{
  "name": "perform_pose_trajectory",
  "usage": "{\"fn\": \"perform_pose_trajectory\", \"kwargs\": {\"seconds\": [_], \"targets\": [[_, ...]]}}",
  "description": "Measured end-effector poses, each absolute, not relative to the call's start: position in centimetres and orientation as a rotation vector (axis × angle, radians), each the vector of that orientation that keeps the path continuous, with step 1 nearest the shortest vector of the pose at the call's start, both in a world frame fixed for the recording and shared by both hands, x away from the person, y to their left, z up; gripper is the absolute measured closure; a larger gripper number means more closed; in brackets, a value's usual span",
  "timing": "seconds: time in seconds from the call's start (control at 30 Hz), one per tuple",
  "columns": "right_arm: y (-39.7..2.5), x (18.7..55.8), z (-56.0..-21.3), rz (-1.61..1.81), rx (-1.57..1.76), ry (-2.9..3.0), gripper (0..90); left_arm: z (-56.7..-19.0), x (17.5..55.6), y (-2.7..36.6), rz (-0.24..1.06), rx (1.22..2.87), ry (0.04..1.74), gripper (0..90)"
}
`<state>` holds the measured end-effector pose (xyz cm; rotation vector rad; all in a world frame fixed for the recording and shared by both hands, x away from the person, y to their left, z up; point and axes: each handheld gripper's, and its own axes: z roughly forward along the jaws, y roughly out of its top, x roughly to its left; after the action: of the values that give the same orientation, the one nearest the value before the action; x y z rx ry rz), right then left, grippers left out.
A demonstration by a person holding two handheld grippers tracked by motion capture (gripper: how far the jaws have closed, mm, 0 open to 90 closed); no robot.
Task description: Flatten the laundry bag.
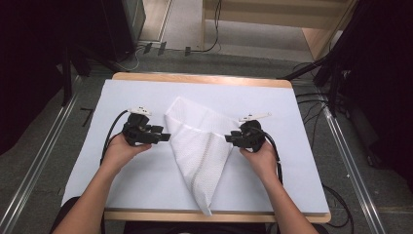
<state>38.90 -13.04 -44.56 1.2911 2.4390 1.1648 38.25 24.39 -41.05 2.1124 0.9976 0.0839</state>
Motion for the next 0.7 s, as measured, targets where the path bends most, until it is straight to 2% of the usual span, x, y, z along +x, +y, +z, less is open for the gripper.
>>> {"fn": "perform_pose_trajectory", "kwargs": {"seconds": [0.13, 0.5, 0.57, 0.7], "targets": [[-12.8, 38.7, -45.0, 1.156, 1.298, 2.448, 59.8, -41.1, 38.6, 24.6, 0.081, 2.104, 1.009, 46.7], [-11.7, 38.8, -46.4, 1.083, 1.296, 2.51, 61.7, -41.3, 39.0, 25.3, 0.095, 2.098, 1.041, 46.2], [-11.5, 38.8, -46.6, 1.073, 1.289, 2.52, 66.3, -41.3, 39.0, 25.4, 0.099, 2.093, 1.046, 46.2], [-11.1, 38.7, -46.6, 1.066, 1.266, 2.546, 81.2, -41.2, 39.1, 25.6, 0.105, 2.095, 1.05, 46.2]]}}
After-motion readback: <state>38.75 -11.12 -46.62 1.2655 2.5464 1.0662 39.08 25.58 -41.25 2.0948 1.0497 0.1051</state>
